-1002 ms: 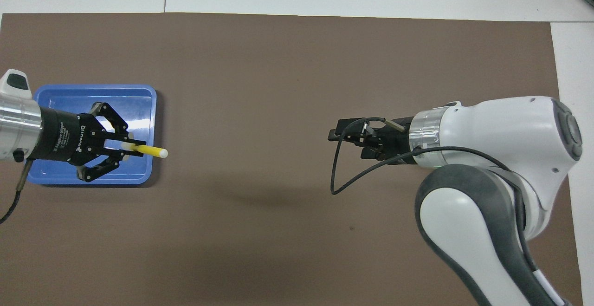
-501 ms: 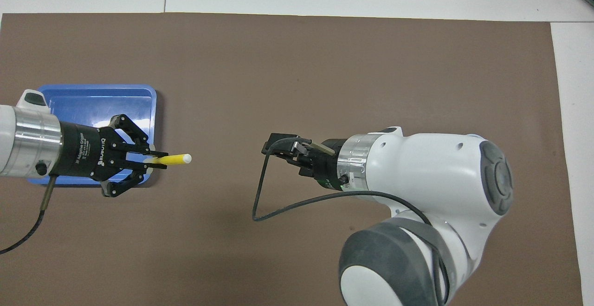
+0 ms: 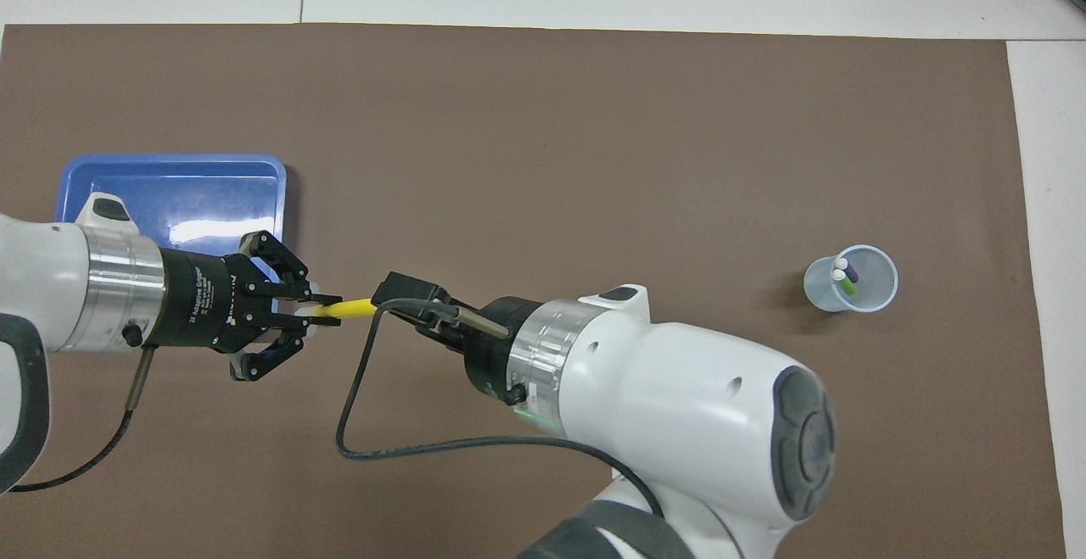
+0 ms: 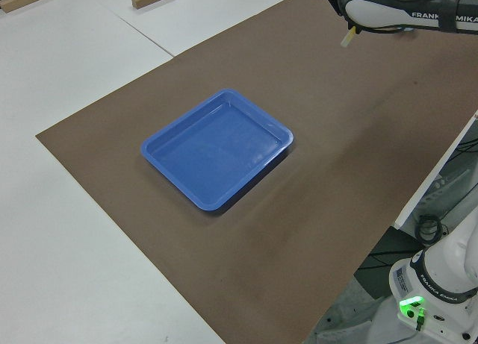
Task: Transfer and insert pens with both arms
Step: 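Grasp the yellow pen tip with the right gripper, open the left gripper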
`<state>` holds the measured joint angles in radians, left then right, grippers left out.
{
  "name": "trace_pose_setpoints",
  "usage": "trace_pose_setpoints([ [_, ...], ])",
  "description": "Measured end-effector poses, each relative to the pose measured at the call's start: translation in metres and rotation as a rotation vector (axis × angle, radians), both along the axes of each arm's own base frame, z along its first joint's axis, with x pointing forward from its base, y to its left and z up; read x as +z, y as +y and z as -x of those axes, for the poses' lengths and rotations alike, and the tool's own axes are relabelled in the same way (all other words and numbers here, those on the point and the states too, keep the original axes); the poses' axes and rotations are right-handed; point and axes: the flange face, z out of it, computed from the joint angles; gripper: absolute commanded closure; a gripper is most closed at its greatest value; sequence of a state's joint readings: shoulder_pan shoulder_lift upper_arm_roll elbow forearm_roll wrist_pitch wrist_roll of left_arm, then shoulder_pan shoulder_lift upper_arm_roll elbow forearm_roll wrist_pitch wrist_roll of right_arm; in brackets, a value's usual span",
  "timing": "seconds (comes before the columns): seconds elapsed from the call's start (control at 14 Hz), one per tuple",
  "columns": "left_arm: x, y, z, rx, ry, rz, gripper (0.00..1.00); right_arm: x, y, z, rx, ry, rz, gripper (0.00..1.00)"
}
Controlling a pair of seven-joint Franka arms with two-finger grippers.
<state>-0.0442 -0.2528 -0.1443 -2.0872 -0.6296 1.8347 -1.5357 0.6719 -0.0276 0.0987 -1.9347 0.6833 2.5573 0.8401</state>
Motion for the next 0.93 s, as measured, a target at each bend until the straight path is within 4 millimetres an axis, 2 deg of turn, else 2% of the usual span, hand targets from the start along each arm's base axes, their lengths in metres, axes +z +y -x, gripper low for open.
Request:
trace_pose_setpoints([
  [0.14,0.000,0.000,0.001,0.003,-0.002,0.000,1.00,0.001,0.014,0.013,0.001,0.014,-0.013,0.00],
  [0.29,0.001,0.000,0.002,0.004,-0.004,0.001,1.00,-0.001,0.018,0.015,0.004,0.014,-0.013,0.00],
  [0.72,0.002,0.001,0.005,0.005,-0.005,0.001,1.00,-0.030,0.037,0.007,-0.051,-0.042,-0.029,0.35],
  [0.93,0.003,0.001,0.006,0.006,-0.005,0.001,1.00,-0.030,0.043,0.002,-0.052,-0.046,-0.035,0.50],
])
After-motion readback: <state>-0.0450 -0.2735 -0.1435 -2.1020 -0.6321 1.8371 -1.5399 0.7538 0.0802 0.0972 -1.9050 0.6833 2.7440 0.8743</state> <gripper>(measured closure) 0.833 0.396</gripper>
